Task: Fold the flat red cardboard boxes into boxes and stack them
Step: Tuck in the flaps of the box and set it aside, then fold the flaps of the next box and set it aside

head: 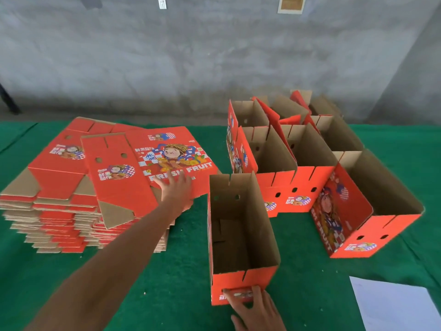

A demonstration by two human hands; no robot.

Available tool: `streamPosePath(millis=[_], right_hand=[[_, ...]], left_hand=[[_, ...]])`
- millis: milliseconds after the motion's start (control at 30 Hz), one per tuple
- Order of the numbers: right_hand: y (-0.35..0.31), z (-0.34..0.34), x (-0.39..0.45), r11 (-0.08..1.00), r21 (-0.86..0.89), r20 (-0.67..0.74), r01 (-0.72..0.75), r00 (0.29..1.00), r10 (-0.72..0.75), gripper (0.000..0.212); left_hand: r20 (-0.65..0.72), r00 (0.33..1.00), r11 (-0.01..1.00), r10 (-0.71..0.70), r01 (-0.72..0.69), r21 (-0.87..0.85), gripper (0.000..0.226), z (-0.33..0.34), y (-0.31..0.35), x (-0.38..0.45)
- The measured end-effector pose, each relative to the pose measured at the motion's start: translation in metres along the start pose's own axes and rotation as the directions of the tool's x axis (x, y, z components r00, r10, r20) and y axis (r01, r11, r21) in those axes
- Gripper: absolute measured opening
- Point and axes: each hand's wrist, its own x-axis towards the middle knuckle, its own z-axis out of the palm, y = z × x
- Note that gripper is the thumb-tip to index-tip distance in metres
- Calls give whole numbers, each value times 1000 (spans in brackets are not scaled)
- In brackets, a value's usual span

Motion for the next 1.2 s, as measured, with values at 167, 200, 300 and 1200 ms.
streamPosePath(millis=[167, 200, 300, 1200], right_hand=[[9, 16, 19, 992, 121, 37, -39, 999, 35, 68], [8, 15, 23, 990, 126, 83, -67, 995, 57, 77], [2, 7, 42, 981, 157, 10, -115, 993, 115, 82], [-29, -162, 300, 826, 560, -434, 57, 870, 234, 32]], left_hand=[[-129, 991, 998, 20, -28, -55, 67, -18, -18, -7], [-163, 986, 996, 26, -38, -75, 65, -25, -27, -12], [-294, 956, 989, 13, -54, -135, 67, -53, -62, -31], [-796, 522, 516, -306, -612, -599, 75, -66, -90, -123]])
